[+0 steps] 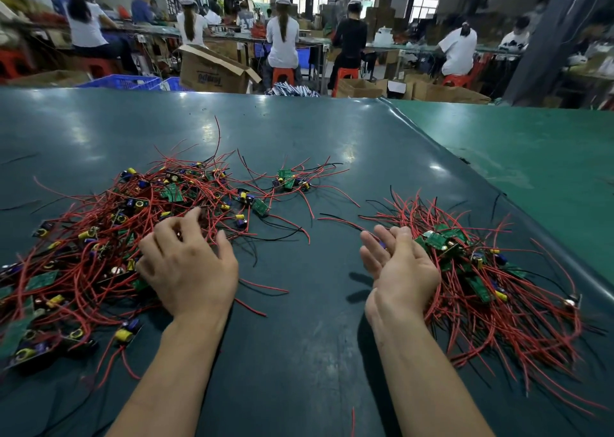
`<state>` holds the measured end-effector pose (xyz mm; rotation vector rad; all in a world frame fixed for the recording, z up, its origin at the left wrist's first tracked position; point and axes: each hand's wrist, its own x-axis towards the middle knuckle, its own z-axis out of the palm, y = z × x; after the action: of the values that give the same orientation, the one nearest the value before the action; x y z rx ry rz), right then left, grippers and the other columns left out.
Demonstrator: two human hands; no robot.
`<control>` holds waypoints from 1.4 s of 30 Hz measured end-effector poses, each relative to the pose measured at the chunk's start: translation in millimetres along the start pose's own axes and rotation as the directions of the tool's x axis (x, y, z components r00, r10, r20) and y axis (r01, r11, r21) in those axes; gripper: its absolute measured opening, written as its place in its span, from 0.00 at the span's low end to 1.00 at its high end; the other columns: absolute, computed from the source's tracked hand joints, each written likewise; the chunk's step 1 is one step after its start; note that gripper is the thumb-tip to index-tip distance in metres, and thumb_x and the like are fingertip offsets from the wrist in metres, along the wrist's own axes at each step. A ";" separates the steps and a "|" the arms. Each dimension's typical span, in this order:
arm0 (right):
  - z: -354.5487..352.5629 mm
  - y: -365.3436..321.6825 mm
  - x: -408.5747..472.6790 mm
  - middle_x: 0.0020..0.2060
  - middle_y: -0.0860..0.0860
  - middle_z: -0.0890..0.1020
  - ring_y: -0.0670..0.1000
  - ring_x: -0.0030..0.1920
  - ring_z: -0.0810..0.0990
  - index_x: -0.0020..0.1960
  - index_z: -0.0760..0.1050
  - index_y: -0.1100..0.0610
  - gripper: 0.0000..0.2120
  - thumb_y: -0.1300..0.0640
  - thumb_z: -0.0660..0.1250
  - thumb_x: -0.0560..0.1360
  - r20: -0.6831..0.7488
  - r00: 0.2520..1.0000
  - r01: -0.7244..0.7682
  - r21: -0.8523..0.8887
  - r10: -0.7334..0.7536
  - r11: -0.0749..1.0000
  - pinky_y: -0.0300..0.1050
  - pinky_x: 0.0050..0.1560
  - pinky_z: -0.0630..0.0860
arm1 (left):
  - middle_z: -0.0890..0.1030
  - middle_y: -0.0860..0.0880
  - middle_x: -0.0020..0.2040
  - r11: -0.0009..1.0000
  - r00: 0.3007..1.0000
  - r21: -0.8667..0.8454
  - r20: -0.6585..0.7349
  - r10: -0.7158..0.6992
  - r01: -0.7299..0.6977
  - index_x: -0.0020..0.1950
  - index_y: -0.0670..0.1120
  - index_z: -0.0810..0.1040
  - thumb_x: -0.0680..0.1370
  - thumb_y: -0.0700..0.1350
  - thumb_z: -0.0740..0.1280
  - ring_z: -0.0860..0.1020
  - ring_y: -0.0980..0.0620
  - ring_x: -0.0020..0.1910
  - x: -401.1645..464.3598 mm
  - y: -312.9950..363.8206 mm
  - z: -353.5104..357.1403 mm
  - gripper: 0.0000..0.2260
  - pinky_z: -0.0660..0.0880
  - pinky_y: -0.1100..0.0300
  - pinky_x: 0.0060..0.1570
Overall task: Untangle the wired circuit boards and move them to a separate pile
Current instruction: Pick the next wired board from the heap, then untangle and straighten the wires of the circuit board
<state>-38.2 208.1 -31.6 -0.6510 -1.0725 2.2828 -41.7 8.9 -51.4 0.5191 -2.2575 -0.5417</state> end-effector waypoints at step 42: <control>7.4 18.4 -31.3 0.41 0.52 0.81 0.47 0.30 0.79 0.60 0.78 0.56 0.12 0.60 0.69 0.77 0.683 0.688 0.064 -0.393 0.245 0.917 0.39 0.22 0.73 | 0.82 0.52 0.45 0.778 0.829 -0.290 -0.243 0.504 -0.558 0.49 0.49 0.85 0.76 0.50 0.70 0.75 0.46 0.48 -13.6 17.7 -9.7 0.07 0.67 0.49 0.49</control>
<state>-24.2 174.0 -36.0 0.1348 -1.9397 2.4875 -29.3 28.5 -43.7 -0.2608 -1.9709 -0.5630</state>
